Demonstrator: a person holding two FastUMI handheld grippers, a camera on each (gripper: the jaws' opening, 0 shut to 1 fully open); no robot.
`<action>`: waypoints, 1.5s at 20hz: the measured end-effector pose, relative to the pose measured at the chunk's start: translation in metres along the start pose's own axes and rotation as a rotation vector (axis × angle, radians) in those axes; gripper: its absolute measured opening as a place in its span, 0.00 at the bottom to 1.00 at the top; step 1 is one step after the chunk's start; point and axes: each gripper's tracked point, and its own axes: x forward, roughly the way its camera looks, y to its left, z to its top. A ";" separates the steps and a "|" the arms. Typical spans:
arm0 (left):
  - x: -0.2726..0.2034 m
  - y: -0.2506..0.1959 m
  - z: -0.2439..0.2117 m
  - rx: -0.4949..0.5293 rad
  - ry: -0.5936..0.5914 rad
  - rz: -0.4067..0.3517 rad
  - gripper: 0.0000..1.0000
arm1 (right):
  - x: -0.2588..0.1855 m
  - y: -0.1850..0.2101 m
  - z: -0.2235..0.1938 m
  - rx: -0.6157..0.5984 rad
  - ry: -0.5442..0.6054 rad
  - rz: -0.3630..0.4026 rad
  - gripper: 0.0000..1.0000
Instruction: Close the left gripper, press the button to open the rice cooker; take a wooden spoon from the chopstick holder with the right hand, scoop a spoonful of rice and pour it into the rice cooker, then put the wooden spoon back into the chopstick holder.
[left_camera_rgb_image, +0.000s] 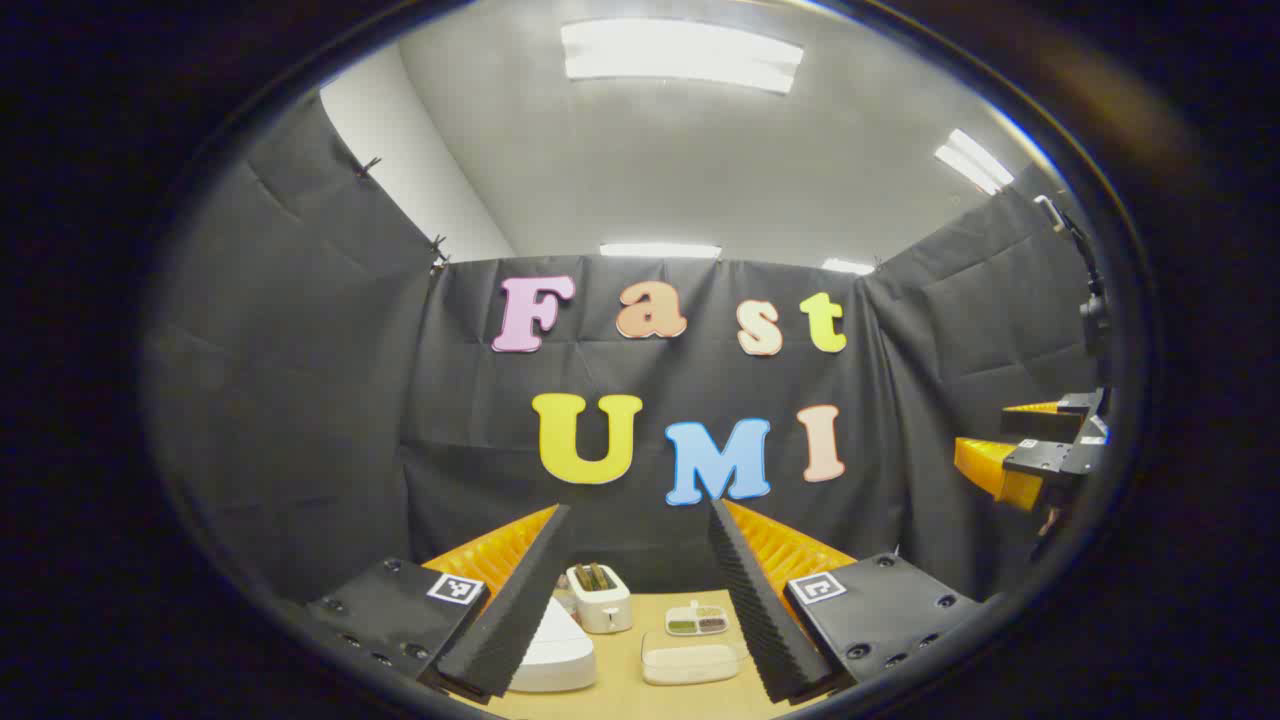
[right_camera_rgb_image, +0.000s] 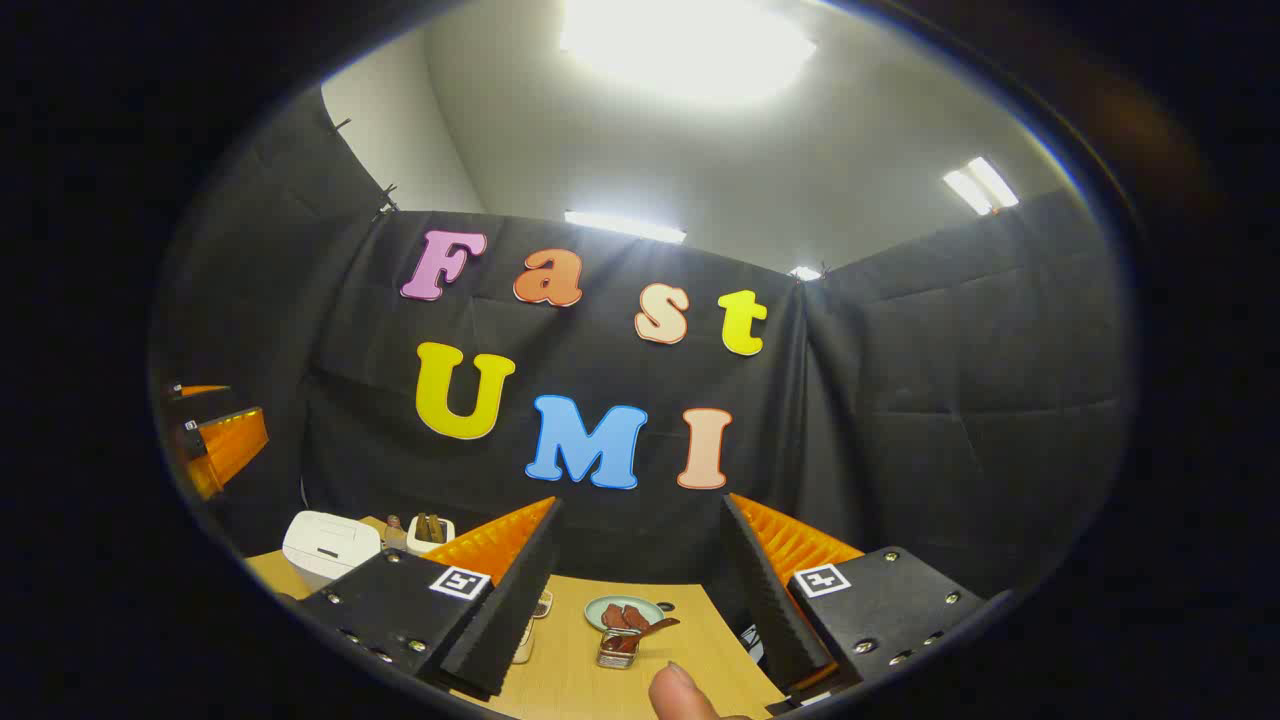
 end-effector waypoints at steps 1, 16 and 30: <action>-0.002 -0.001 0.000 -0.002 0.006 0.005 0.92 | 0.000 0.000 0.001 0.002 0.004 0.002 0.95; -0.008 -0.024 0.007 0.026 0.030 0.074 0.93 | -0.005 0.004 0.004 0.017 0.013 0.021 0.95; 0.004 -0.005 -0.011 0.076 0.085 0.216 0.85 | 0.008 0.015 -0.008 0.082 0.033 0.097 0.95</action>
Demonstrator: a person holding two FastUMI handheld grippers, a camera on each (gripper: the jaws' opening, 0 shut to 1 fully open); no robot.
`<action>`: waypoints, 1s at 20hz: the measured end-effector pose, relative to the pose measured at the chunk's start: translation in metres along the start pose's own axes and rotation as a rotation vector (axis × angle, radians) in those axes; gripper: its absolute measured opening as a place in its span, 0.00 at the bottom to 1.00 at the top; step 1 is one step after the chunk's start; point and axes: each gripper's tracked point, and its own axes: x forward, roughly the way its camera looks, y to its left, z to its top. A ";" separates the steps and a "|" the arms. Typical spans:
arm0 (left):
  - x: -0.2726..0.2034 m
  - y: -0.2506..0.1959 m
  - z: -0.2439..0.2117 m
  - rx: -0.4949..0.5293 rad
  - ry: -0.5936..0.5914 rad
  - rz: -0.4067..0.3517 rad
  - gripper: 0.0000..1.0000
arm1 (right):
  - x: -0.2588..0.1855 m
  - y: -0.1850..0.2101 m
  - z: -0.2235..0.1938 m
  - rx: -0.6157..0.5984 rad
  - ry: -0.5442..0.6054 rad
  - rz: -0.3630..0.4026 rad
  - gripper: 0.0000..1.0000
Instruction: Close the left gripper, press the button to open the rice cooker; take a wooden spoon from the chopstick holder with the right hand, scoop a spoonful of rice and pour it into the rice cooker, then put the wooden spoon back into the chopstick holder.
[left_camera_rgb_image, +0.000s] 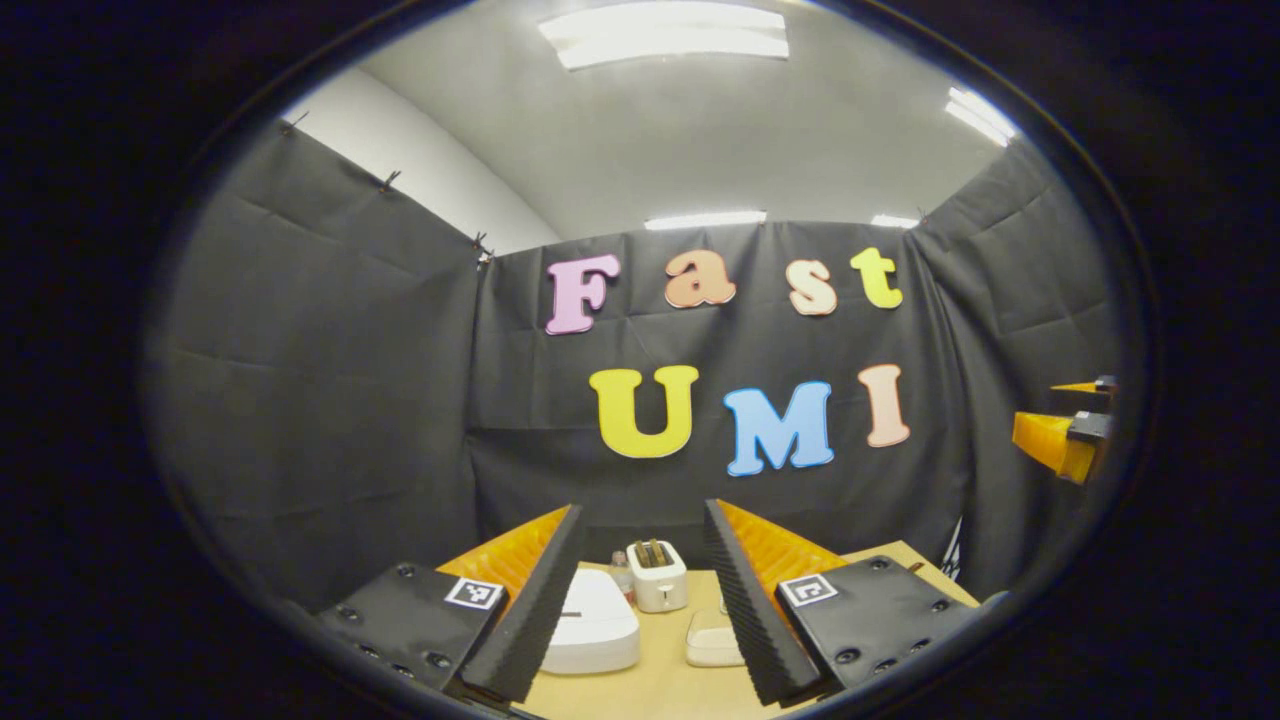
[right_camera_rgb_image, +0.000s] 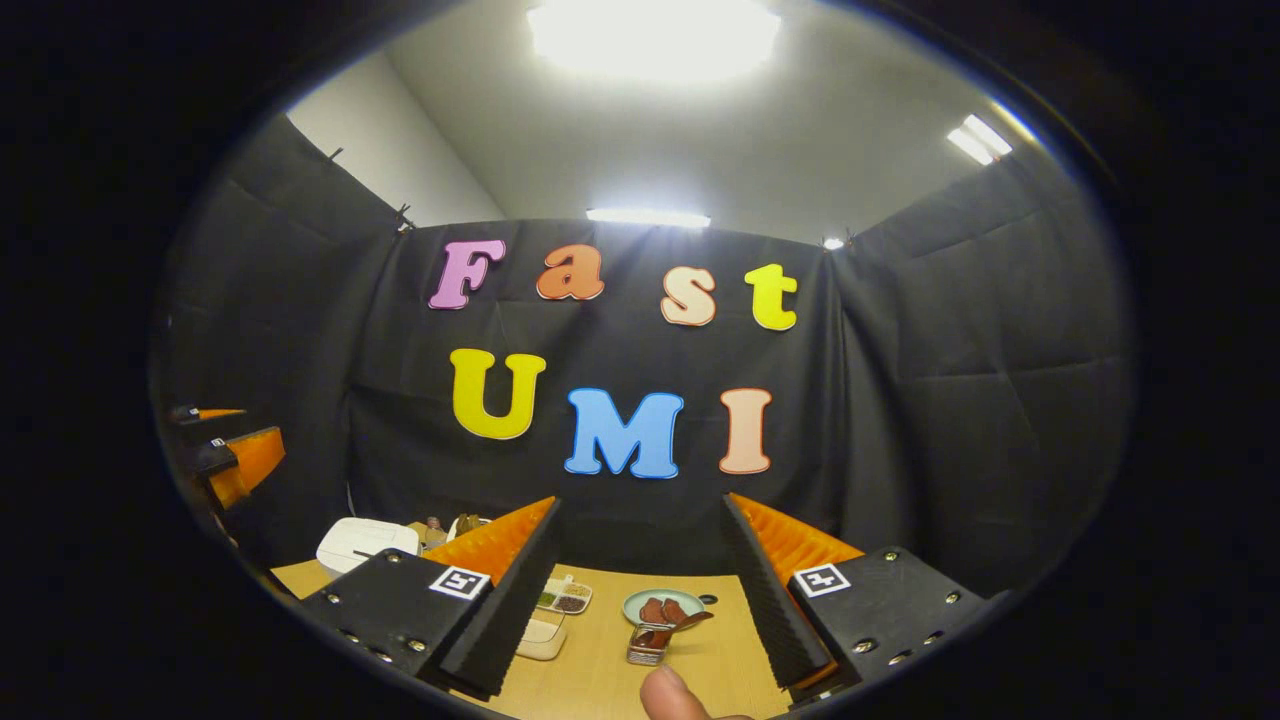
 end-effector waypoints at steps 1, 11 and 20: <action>0.008 0.003 -0.009 -0.005 0.008 -0.003 0.85 | 0.002 0.006 0.002 -0.004 0.000 -0.009 0.94; 0.138 0.079 -0.114 -0.006 0.138 0.019 0.64 | 0.049 0.075 0.012 -0.048 0.042 -0.108 0.95; 0.224 0.116 -0.275 -0.007 0.426 0.082 0.09 | 0.056 0.102 -0.012 -0.172 0.151 -0.148 0.95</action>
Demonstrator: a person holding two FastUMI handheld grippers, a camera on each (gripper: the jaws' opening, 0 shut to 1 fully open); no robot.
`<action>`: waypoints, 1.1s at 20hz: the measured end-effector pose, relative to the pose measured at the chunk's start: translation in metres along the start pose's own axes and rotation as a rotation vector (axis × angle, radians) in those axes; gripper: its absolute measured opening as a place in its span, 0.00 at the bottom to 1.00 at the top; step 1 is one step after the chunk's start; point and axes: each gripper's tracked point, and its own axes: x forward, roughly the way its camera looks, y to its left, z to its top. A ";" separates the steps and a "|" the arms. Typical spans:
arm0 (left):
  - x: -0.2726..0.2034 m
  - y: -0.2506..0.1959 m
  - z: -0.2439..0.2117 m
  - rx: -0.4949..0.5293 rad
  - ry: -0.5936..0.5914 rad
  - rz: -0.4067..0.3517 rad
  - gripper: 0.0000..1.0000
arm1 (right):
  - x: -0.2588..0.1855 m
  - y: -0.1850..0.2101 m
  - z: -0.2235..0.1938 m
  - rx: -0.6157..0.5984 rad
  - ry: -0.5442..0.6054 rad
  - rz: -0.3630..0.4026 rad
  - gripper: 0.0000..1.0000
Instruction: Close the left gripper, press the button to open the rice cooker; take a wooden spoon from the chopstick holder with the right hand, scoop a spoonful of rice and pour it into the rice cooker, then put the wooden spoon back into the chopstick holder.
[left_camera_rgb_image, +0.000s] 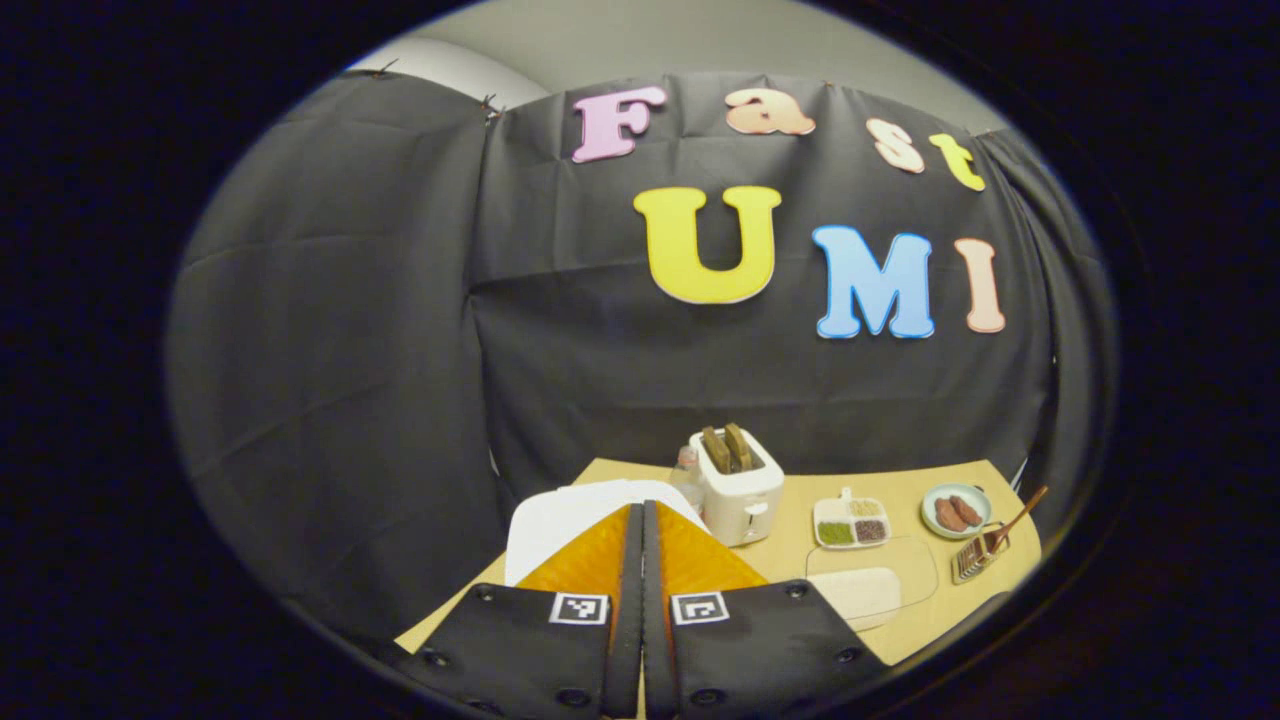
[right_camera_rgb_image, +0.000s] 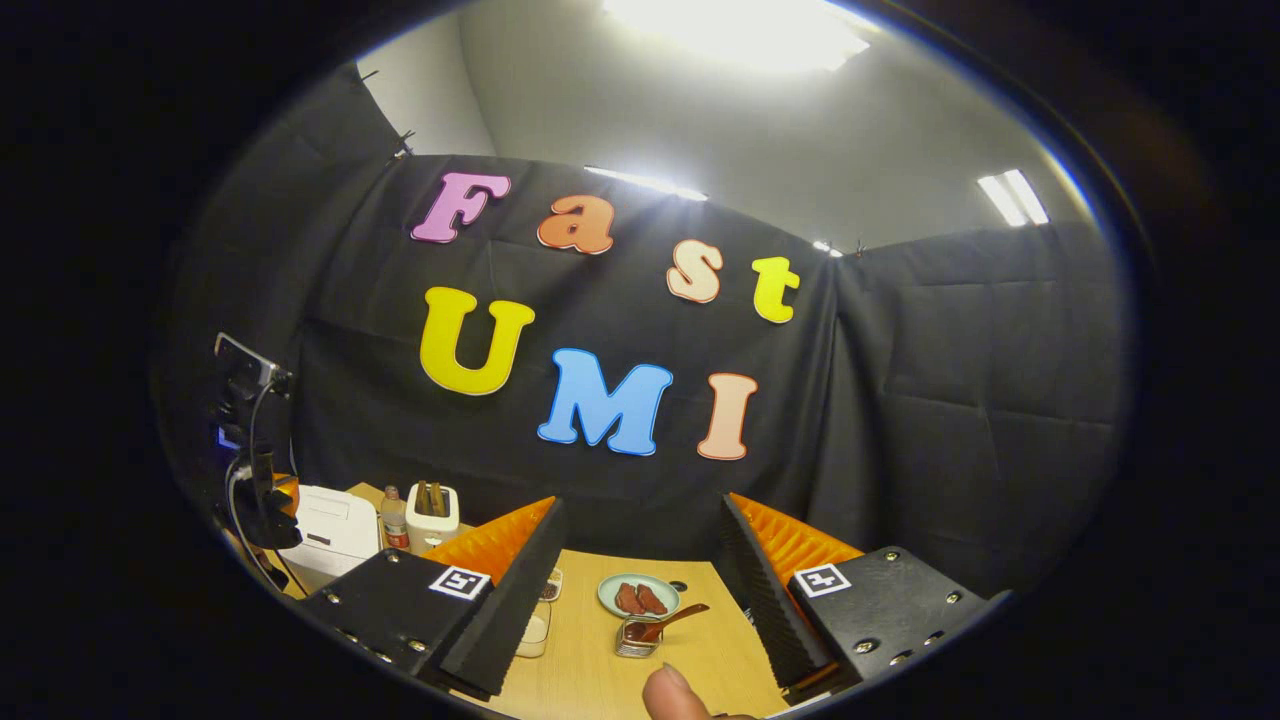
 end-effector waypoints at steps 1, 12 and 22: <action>0.013 0.004 -0.015 -0.013 0.041 0.020 0.09 | 0.002 0.000 -0.004 -0.008 0.018 0.004 0.95; 0.087 0.014 -0.136 -0.029 0.411 0.095 0.09 | 0.010 0.002 -0.019 -0.035 0.079 -0.010 0.95; 0.083 0.017 -0.101 -0.082 0.252 0.092 0.07 | 0.015 0.014 -0.020 -0.026 0.075 0.023 0.95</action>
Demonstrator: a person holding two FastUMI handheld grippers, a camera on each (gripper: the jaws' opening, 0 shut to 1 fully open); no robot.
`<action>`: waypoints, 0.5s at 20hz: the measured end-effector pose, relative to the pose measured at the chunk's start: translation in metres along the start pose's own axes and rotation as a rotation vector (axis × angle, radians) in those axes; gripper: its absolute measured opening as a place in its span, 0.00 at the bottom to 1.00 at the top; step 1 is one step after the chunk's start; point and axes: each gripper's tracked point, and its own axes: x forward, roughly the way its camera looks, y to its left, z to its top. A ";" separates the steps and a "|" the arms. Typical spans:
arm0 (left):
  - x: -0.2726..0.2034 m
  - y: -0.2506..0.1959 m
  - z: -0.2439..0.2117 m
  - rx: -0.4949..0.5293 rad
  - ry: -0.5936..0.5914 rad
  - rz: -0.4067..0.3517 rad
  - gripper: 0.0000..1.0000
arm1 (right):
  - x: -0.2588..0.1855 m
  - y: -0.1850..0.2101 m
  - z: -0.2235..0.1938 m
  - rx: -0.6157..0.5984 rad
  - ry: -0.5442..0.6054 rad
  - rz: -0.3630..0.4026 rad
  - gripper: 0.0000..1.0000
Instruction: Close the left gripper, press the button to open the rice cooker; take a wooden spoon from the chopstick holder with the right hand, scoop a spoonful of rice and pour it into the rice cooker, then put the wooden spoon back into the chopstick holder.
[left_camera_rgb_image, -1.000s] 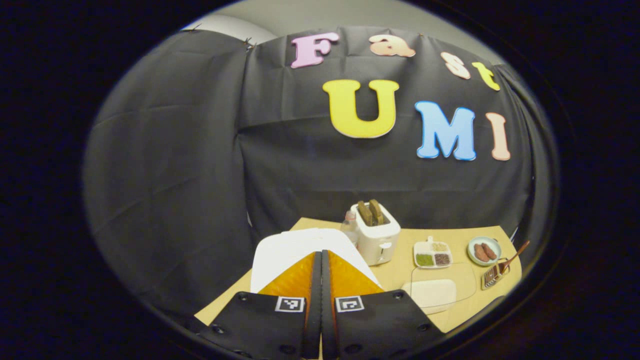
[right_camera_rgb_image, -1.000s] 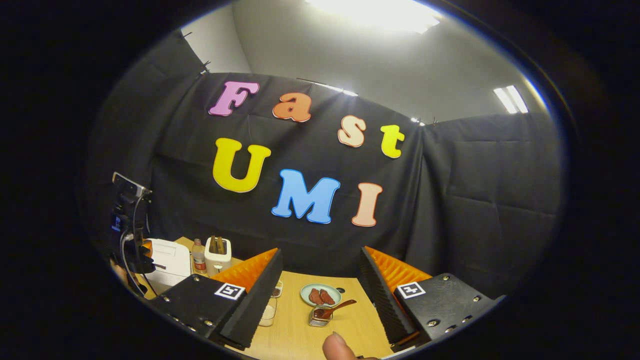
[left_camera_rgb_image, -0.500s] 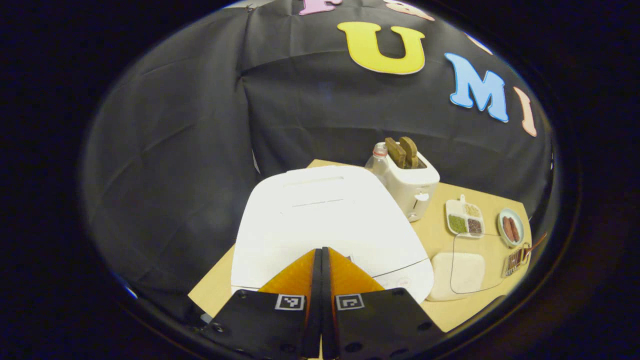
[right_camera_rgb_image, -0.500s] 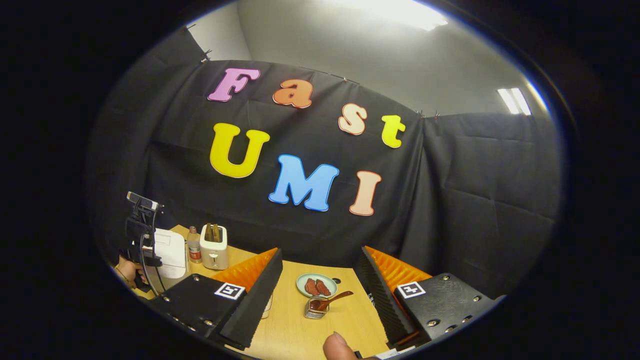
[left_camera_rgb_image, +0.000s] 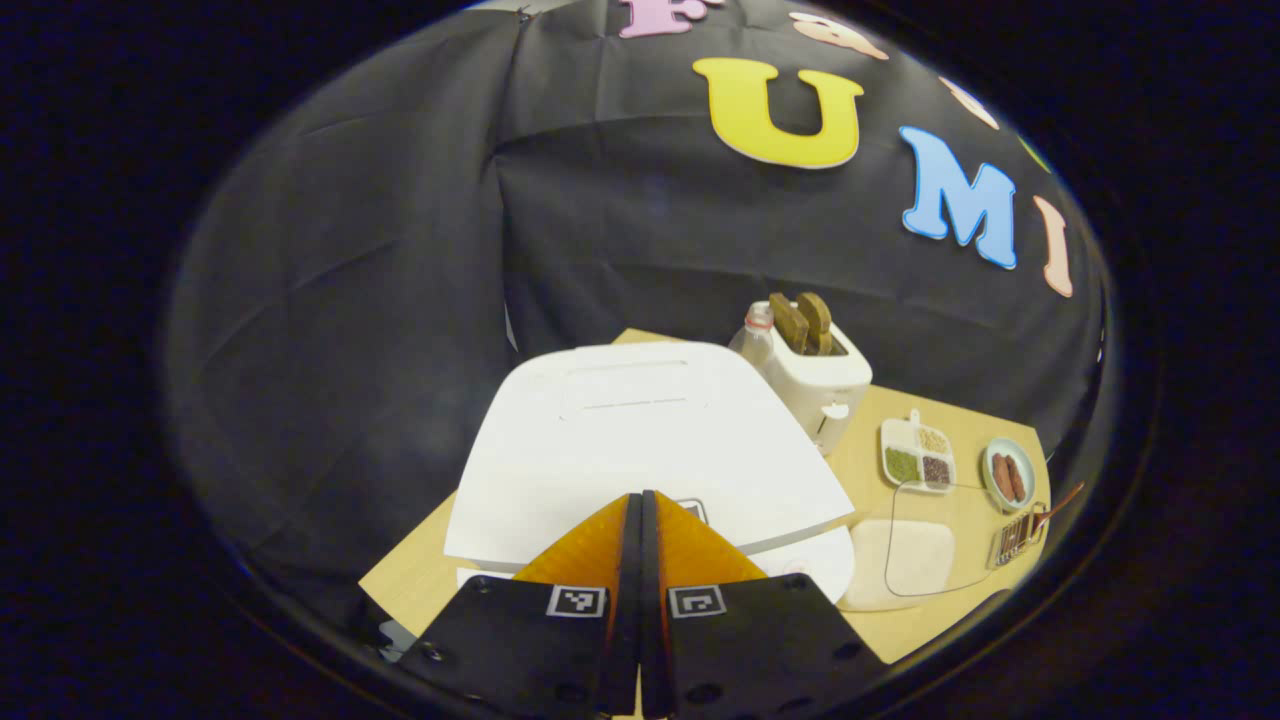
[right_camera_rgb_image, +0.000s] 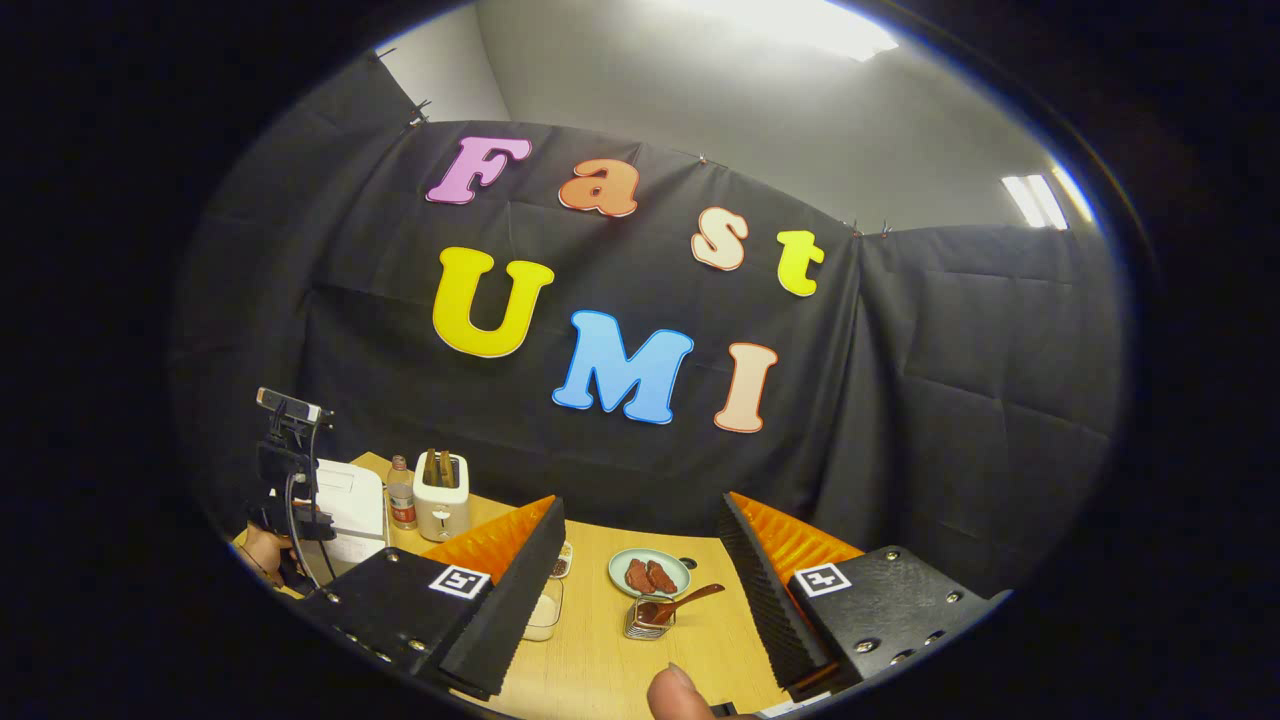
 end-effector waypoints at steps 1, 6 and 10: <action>-0.007 0.003 0.012 0.007 -0.056 0.008 0.09 | 0.000 0.001 -0.002 0.006 0.004 0.003 0.95; -0.044 0.006 0.078 0.003 -0.304 0.014 0.09 | -0.003 -0.006 -0.005 0.017 0.008 -0.004 0.95; -0.046 0.005 0.076 -0.010 -0.297 -0.002 0.07 | -0.010 -0.015 -0.006 0.028 0.000 -0.018 0.95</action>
